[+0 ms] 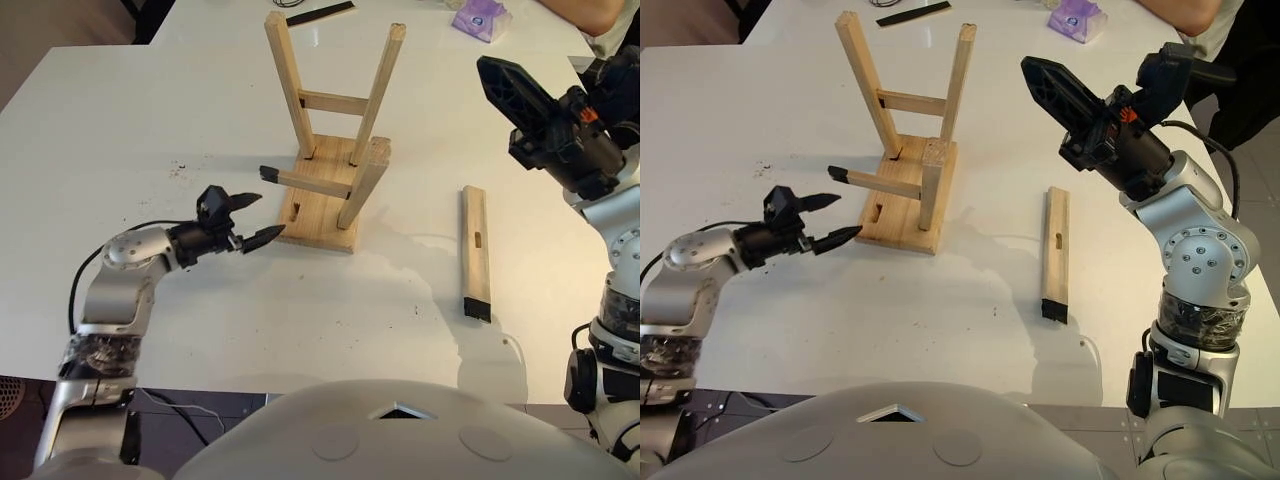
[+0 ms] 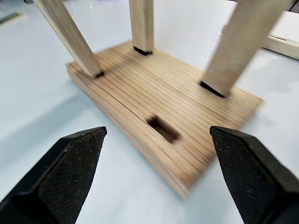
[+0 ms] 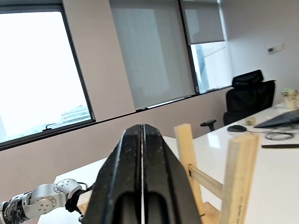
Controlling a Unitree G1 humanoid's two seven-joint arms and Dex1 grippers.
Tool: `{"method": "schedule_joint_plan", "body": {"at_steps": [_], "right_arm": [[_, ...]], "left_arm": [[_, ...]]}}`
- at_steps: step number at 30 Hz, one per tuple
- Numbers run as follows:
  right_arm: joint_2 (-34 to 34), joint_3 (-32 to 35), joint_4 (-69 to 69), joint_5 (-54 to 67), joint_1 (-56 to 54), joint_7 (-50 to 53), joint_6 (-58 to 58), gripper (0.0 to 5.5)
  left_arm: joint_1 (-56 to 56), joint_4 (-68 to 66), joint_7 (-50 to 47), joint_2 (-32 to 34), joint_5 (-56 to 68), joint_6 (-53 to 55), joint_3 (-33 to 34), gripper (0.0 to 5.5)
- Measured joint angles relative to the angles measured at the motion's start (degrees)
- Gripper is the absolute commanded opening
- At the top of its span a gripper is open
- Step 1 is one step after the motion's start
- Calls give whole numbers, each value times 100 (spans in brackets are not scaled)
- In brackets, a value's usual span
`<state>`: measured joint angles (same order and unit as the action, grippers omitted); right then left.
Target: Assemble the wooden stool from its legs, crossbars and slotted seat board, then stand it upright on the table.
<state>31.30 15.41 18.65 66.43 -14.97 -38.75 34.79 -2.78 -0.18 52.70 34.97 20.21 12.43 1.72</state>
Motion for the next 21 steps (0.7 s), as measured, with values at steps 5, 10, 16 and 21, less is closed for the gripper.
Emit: {"method": "schedule_joint_plan", "body": {"at_steps": [5, 10, 16, 21], "right_arm": [[-135, 21, -154, -157, 6, -52, -55, 5], [-201, -47, -273, -452, 8, -106, -84, 5], [-275, -56, -286, -626, 21, -75, -108, 5], [-384, -42, -247, -807, 146, 82, -120, 5]], "left_arm": [[-658, -1097, -491, -433, -669, -814, -225, 411], [-1187, -2303, -960, -626, -1443, -1885, -496, 411], [-1258, -2336, -632, -587, -1718, -2556, -974, 411], [-1148, -2068, -331, -236, -1924, -3184, -1379, 411]]}}
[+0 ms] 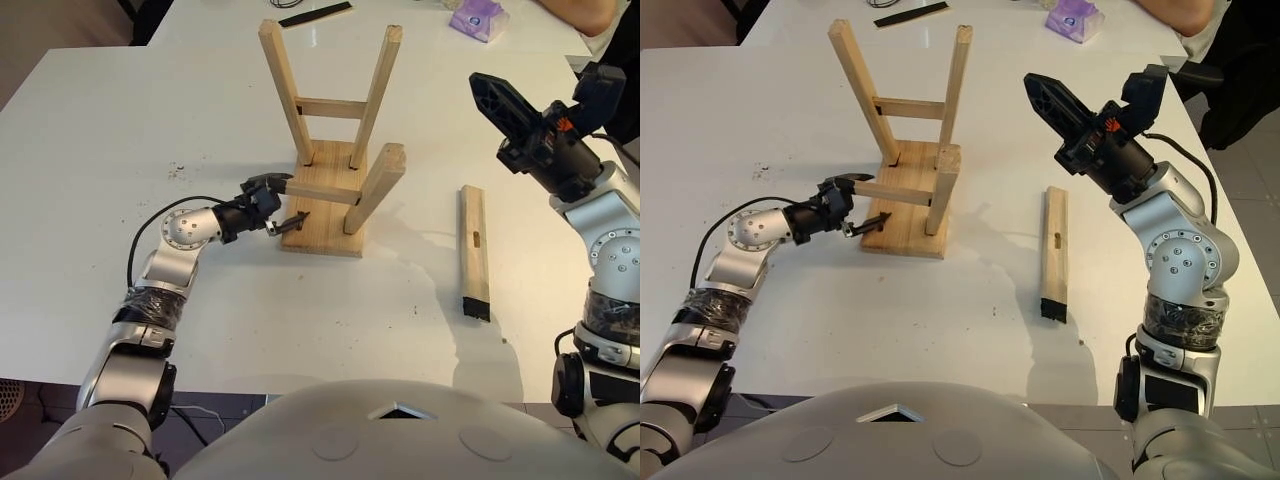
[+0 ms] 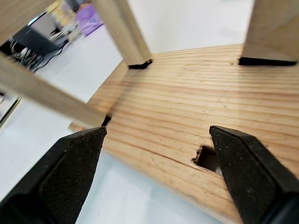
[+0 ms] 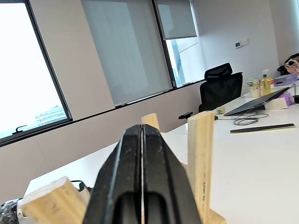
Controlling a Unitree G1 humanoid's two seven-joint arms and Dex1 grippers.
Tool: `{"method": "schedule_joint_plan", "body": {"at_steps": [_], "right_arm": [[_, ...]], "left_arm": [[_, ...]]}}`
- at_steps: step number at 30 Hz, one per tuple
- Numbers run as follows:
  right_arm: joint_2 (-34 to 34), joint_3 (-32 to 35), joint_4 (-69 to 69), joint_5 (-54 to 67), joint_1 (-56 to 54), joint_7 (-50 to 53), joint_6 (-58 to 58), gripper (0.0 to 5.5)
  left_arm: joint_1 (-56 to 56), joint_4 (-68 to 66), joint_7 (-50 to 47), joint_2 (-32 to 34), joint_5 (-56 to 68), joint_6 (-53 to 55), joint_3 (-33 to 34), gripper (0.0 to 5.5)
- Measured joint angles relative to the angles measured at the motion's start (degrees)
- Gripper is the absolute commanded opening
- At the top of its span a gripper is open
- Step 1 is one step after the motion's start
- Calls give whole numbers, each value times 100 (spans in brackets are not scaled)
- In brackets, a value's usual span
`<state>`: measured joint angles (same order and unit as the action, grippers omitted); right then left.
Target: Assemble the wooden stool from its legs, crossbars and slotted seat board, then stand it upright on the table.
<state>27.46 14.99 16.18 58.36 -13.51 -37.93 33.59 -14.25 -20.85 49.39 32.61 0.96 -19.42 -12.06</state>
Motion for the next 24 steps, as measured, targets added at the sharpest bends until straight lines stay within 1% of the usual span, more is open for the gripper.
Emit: {"method": "schedule_joint_plan", "body": {"at_steps": [6, 12, 15, 18, 20, 22, 23, 24], "right_arm": [[-31, 38, 84, -174, 149, 105, -19, 5], [10, 30, 156, -481, 499, 54, -44, 5], [216, 33, 247, -780, 826, 135, -15, 5], [268, 137, 506, -1190, 1316, 808, 130, 42], [227, 220, 992, -1493, 1845, 1483, 354, 73], [218, 286, 1655, -1960, 2530, 2119, 556, 100], [222, 307, 1837, -2151, 2704, 2305, 612, 116], [247, 308, 2123, -2442, 2949, 2526, 688, 118]], "left_arm": [[295, 439, 58, 291, 12, -187, -159, 411], [792, 1199, 65, 270, 179, -11, -368, 411], [971, 1417, 30, 253, 224, 36, -403, 411], [1197, 1583, -181, 213, 303, 155, -325, 411], [1488, 1885, -318, 208, 408, 342, -158, 411], [2017, 2355, -520, 251, 508, 515, 85, 411], [2190, 2486, -582, 281, 542, 549, 155, 411], [2448, 2715, -675, 298, 587, 675, 304, 411]]}}
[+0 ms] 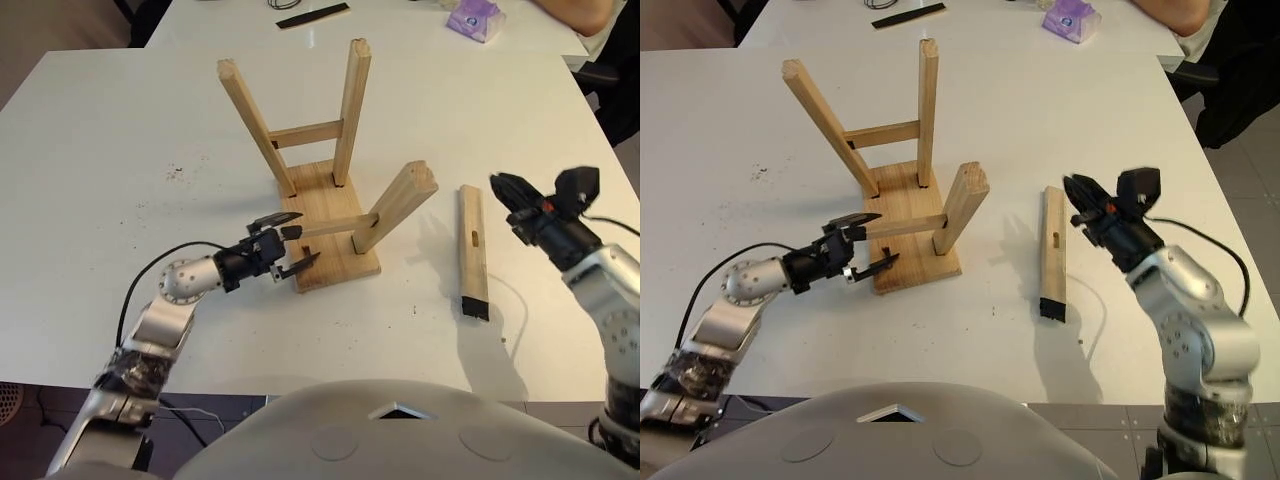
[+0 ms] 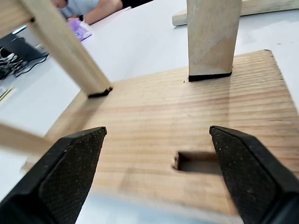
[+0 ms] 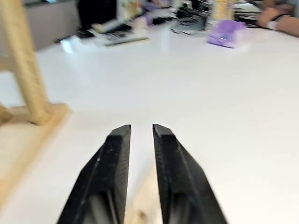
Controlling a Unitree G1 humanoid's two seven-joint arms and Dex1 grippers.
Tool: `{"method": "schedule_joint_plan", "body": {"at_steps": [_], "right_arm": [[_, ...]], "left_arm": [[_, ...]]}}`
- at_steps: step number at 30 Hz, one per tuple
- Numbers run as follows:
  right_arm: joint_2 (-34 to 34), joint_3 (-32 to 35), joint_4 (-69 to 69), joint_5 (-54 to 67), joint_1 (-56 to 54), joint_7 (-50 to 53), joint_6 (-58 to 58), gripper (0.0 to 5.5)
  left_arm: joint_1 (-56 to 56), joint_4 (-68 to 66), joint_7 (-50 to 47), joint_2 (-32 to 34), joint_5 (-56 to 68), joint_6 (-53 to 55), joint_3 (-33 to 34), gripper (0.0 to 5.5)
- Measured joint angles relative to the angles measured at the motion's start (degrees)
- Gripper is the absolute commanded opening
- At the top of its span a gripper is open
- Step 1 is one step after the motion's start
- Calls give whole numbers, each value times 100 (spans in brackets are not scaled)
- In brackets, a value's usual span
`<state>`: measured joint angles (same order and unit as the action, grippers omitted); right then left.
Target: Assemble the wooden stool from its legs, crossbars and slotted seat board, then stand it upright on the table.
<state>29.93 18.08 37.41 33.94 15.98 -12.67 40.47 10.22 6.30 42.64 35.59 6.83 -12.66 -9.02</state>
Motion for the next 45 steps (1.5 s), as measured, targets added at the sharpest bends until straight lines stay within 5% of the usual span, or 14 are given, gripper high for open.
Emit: {"method": "schedule_joint_plan", "body": {"at_steps": [6, 20, 32, 42, 45], "right_arm": [[38, -164, 1222, -269, 1058, 431, 809, 118], [-531, -767, 1495, -646, 1913, 719, 1160, 333], [-1033, -1659, 1009, -1635, 1802, 1042, 677, 333], [-1184, -1417, 260, -2014, 1815, 947, 75, 333], [-1182, -1367, 61, -2070, 1775, 836, -174, 284]], "left_arm": [[1527, 1237, -531, -30, 223, 532, 772, 411], [1528, 1193, -752, -250, -88, 728, 720, 411], [1114, 951, -511, -216, -77, 807, 709, 411], [1467, 1141, -119, -2, 784, 1326, 1399, 411], [1454, 1151, -82, 7, 1150, 1593, 1675, 411]]}}
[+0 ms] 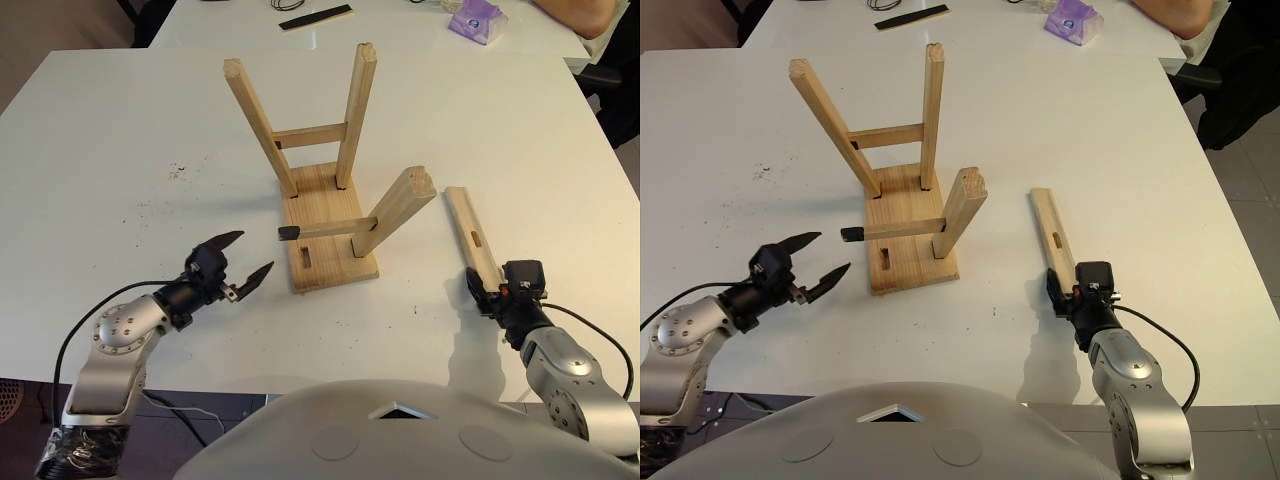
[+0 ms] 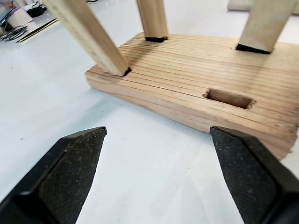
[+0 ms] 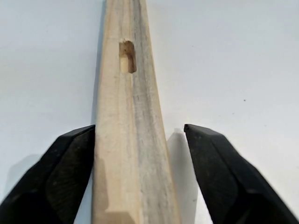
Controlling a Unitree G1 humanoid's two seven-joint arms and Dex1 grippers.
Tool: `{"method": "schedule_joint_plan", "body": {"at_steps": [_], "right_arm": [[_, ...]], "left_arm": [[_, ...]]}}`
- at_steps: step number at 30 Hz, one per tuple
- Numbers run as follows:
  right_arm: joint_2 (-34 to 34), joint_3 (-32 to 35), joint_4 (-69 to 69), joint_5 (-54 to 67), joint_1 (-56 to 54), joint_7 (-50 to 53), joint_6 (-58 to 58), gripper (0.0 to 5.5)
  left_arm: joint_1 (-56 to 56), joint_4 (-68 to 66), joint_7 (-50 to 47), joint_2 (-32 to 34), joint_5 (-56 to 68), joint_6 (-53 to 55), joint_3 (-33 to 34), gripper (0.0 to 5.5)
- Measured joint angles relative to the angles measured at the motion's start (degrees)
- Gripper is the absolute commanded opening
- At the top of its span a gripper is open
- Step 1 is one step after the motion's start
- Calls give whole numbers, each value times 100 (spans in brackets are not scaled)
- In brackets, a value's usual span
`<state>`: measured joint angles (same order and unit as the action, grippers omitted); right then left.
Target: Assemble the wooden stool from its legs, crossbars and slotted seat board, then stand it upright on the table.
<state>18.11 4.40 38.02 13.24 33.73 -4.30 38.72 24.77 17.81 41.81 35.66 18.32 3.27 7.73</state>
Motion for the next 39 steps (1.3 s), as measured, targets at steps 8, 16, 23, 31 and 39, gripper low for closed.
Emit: {"method": "schedule_joint_plan", "body": {"at_steps": [8, 16, 23, 31, 39], "right_arm": [[20, 137, -420, -84, -289, -290, -339, 204], [148, 897, -890, 599, -1708, -949, -535, 204], [558, 1844, -1654, 2065, -3886, -1632, -675, 204], [1511, 2369, -1060, 6331, -4335, -3431, 936, 204], [2524, 2037, -145, 7377, -4346, -4445, 1240, 204]], "left_arm": [[-1127, -1156, -859, -23, 588, 671, 1486, 411], [-2216, 360, -1280, 273, 1406, 2523, 1437, 411], [-3822, 2459, -1334, 300, 3779, 3673, 527, 366], [-5131, 2048, -1913, 303, 6516, 3983, 499, 344], [-5239, 2120, -1929, 448, 7074, 4216, 10, 344]]}}
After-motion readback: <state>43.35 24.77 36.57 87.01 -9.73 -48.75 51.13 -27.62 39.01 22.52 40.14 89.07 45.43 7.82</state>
